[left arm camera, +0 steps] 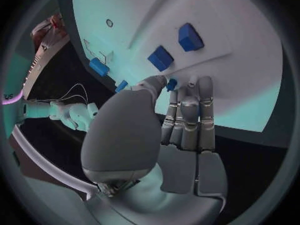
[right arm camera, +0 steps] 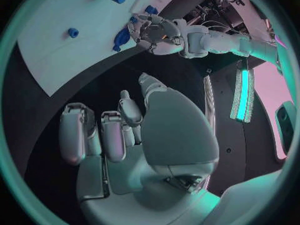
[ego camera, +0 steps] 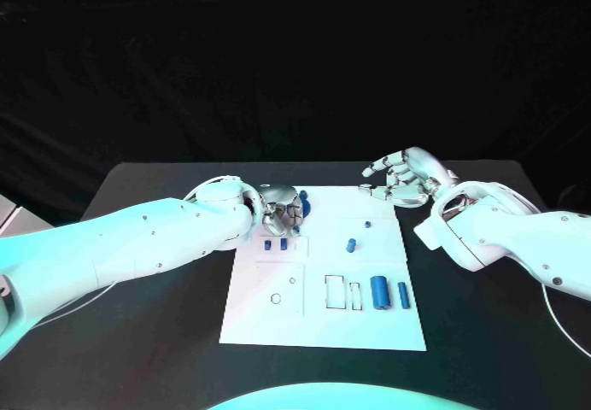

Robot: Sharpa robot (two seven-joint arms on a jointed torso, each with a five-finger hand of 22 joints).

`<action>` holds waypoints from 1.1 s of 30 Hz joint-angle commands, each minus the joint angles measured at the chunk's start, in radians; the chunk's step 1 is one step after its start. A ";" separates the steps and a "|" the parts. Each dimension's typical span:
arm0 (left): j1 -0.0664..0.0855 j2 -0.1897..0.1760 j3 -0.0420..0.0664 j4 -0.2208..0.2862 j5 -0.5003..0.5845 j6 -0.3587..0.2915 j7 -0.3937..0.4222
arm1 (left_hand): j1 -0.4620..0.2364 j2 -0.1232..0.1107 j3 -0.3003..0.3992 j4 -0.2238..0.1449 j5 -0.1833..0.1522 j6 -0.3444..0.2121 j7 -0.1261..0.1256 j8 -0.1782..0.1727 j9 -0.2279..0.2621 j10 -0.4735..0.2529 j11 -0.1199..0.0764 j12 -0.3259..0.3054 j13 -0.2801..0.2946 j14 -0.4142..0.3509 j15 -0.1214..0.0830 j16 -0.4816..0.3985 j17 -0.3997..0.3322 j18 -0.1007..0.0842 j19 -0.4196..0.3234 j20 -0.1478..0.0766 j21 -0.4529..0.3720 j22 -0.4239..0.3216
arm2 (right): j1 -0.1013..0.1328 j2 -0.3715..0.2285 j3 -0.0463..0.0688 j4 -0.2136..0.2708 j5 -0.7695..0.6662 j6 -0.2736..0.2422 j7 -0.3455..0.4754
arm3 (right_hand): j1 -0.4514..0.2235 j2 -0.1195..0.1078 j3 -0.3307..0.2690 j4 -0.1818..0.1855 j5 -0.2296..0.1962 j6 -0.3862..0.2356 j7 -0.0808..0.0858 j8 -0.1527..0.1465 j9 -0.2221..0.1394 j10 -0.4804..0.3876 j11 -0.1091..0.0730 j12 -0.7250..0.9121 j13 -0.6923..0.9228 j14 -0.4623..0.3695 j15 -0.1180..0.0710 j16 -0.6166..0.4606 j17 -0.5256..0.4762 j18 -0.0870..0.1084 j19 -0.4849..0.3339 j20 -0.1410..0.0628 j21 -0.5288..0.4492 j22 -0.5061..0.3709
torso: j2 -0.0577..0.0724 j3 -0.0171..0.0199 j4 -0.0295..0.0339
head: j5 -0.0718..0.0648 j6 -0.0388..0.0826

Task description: Assemble the parts on the task board

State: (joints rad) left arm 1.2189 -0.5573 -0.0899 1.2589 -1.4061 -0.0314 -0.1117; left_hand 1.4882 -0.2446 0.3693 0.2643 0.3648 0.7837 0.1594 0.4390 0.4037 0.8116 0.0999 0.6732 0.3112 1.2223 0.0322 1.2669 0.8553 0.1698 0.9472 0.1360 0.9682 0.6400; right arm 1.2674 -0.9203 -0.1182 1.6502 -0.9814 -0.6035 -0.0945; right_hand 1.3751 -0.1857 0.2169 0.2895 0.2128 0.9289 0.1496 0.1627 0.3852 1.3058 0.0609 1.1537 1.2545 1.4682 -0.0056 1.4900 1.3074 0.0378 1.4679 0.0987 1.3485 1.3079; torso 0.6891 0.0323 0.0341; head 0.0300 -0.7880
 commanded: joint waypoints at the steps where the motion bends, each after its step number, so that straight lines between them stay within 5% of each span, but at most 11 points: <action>1: -0.001 0.004 0.000 -0.001 -0.011 0.020 -0.025 | 0.020 0.002 0.017 -0.006 -0.008 0.010 0.001 -0.004 -0.006 0.000 0.005 0.002 -0.007 0.000 0.003 0.006 -0.009 0.013 -0.003 -0.001 0.011 0.006 | -0.001 0.001 0.000 0.001 -0.011 -0.002 0.012 | 0.000 -0.009 0.007 -0.001 0.004 -0.007 -0.003 0.007 0.001 -0.003 0.000 -0.003 -0.001 0.062 -0.008 -0.004 0.104 0.011 0.015 -0.008 -0.003 0.153 | 0.000 0.0009 -0.0015 | 0.001 0.001; 16: -0.004 0.009 0.000 -0.004 0.006 0.034 -0.009 | 0.024 0.011 0.073 -0.030 -0.020 0.062 -0.009 -0.002 -0.026 0.041 -0.004 -0.003 -0.040 0.015 -0.003 0.046 0.010 0.014 -0.021 -0.005 0.053 0.039 | -0.001 0.003 0.000 0.000 -0.011 0.002 0.010 | 0.000 -0.009 0.008 -0.001 0.004 -0.007 -0.003 0.007 0.001 -0.003 0.000 -0.004 -0.003 0.061 -0.008 -0.005 0.103 0.011 0.015 -0.008 -0.005 0.153 | 0.000 0.0014 -0.0008 | -0.001 -0.003; 33: -0.006 0.012 0.000 -0.003 0.022 0.046 -0.005 | 0.007 0.001 0.088 -0.035 -0.023 0.059 -0.005 -0.024 -0.041 0.040 0.002 -0.030 -0.064 0.001 0.001 0.049 -0.016 0.013 -0.034 -0.001 0.064 0.050 | -0.001 0.003 0.000 0.000 -0.011 0.001 0.010 | -0.001 -0.009 0.008 0.000 0.004 -0.007 -0.003 0.008 0.001 -0.001 0.000 -0.004 -0.003 0.062 -0.008 -0.005 0.104 0.010 0.015 -0.008 -0.004 0.153 | 0.001 0.0010 -0.0004 | -0.002 -0.003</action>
State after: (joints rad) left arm 1.2182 -0.5494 -0.0869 1.2536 -1.3984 -0.0172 -0.1238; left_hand 1.5024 -0.2425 0.4515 0.2262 0.3479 0.8405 0.1517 0.4197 0.3643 0.8481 0.0968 0.6468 0.2512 1.2290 0.0326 1.3095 0.8392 0.1698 0.9182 0.1359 1.0262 0.6889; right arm 1.2673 -0.9177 -0.1182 1.6497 -0.9818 -0.6043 -0.0944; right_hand 1.3751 -0.1857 0.2169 0.2895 0.2127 0.9289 0.1496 0.1664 0.3850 1.3059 0.0610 1.1537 1.2522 1.4682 -0.0056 1.4900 1.3081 0.0377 1.4679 0.0987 1.3487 1.3075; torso 0.6892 0.0335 0.0336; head 0.0287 -0.7903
